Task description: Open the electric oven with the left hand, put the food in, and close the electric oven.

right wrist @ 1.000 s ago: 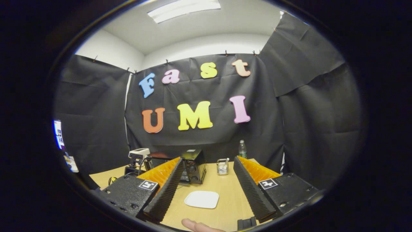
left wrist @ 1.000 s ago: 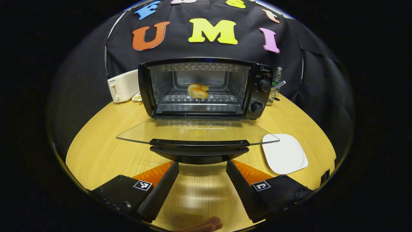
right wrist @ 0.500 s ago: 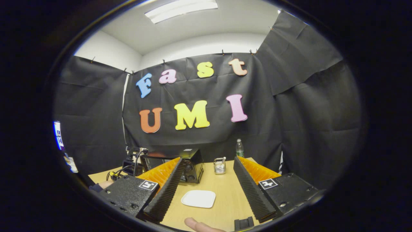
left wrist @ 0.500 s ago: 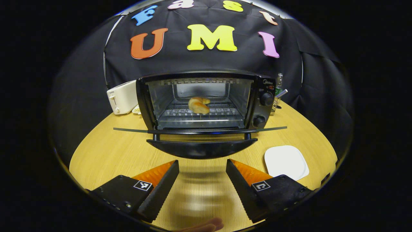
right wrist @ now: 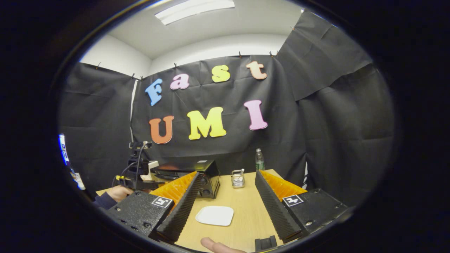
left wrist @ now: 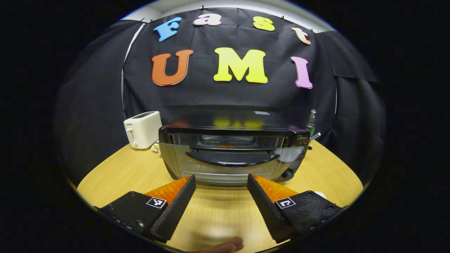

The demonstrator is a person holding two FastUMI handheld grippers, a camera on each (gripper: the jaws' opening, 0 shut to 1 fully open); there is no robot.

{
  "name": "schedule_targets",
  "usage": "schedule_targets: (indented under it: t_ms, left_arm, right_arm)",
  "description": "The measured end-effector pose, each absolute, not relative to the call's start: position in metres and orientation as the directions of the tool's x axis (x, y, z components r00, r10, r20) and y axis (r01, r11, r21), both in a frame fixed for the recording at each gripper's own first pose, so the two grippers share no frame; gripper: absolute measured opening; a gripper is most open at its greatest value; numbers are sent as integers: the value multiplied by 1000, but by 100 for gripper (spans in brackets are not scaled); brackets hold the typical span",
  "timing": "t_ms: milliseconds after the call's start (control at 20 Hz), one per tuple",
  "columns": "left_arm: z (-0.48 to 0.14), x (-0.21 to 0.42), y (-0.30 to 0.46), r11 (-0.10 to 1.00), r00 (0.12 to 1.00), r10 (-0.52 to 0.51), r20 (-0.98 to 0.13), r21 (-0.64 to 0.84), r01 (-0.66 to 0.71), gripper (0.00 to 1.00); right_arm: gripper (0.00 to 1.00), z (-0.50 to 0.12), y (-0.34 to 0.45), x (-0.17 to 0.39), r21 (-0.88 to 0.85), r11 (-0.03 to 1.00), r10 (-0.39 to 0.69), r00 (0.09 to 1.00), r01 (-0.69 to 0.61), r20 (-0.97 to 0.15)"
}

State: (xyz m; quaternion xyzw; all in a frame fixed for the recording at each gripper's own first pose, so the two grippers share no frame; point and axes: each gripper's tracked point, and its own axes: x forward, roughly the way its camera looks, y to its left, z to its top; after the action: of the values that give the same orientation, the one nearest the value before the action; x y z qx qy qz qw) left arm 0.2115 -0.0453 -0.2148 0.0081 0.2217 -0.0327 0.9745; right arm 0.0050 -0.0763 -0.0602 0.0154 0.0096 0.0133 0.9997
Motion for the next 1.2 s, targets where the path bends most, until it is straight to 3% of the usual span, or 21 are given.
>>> schedule_targets:
  t_ms: [850,1200]
  left_arm:
    - [-63,91,-69,993,980,-97,-174,46,107,95]
    - [-15,36,-55,994,995,-47,-89,97,55,95]
  right_arm:
    - [98,-25,-66,-22,30,999,-14,999,13,42]
    - [98,-8,-44,-34,13,1000,-12,997,11,73]
